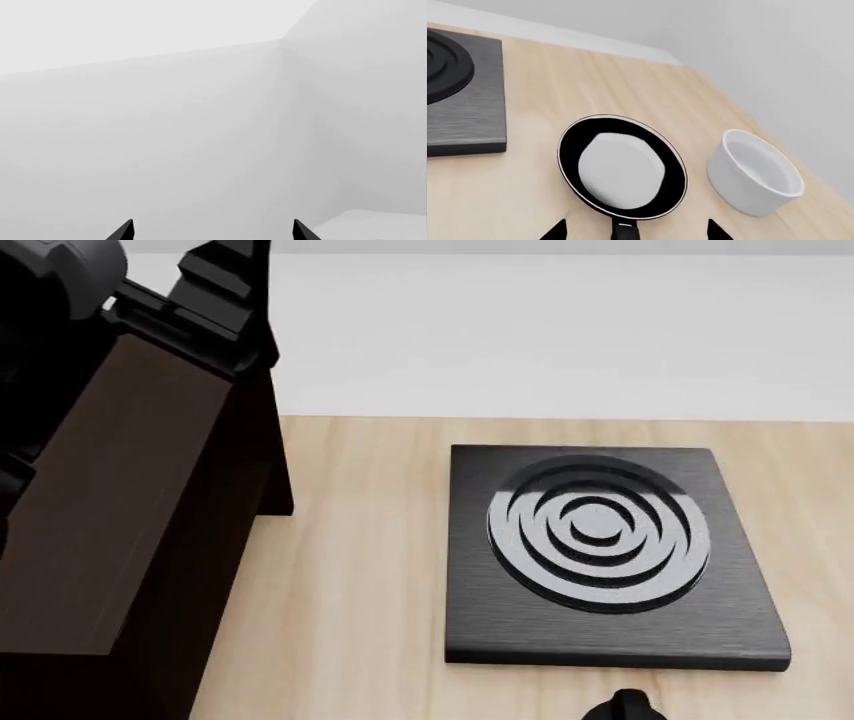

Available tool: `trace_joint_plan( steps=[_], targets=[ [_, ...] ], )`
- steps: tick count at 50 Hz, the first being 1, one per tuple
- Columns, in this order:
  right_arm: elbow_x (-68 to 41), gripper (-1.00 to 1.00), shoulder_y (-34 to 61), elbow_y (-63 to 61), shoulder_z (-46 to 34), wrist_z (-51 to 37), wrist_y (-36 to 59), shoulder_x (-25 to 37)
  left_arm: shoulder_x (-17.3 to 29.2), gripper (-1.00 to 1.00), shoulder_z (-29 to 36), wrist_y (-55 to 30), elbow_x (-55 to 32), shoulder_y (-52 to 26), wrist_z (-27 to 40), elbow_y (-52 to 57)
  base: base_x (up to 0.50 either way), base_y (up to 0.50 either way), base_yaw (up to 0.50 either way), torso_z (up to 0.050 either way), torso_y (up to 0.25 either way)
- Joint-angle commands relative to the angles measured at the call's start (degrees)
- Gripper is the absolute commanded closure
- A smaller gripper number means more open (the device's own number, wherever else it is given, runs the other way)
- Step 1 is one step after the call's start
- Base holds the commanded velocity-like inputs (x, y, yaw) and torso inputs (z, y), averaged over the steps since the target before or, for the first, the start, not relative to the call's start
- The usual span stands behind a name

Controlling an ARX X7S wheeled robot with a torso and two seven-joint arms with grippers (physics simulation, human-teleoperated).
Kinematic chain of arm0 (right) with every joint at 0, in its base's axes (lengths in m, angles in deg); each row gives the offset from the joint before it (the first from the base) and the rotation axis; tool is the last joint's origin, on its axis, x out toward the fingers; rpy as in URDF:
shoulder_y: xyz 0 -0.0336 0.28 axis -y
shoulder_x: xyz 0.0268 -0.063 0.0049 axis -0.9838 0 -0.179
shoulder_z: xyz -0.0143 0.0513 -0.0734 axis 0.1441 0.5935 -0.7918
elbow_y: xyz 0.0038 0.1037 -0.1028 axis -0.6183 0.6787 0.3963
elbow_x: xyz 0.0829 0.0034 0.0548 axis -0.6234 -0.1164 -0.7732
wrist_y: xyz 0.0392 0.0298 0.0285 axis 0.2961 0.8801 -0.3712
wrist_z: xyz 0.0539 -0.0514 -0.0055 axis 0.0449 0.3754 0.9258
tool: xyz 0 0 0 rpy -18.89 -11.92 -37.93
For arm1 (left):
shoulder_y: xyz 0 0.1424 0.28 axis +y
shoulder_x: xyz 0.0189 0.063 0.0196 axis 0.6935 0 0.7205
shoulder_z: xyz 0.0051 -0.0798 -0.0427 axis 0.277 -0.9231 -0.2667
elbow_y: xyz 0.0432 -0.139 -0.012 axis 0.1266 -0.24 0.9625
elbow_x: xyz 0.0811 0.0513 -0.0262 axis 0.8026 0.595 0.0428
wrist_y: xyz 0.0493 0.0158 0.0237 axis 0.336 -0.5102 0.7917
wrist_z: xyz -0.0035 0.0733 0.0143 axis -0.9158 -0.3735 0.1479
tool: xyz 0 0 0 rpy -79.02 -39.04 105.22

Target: Put the frying pan under the cabinet shelf.

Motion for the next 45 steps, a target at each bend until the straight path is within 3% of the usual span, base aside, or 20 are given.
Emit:
trace_joint_plan(
  steps=[1, 25, 45],
  targets=[
    [0.67, -1.00, 0.81, 4.55, -0.63, 1.35, -3.24, -1.57, -0.04, -1.00, 0.73, -0.02, -0.03, -0.51, 0.05, -0.43, 0.00, 0.00, 0.00, 0.000, 0.000],
    [1.84, -1.00, 1.90, 16.53, -0.24, 5.82, -12.52, -5.68, -1.00, -1.00, 2.90, -1.93, -0.18, -3.03, 0.89, -0.35, 0.00, 0.00, 0.00, 0.000, 0.000],
    [3.67, -1.00, 7.78, 28.22, -4.59, 9.64, -17.56, -7.70, -1.40, -1.00, 4.25, -2.47, -0.27, -4.28, 1.36, -0.63, 0.00, 0.00, 0.00, 0.000, 0.000]
  ],
)
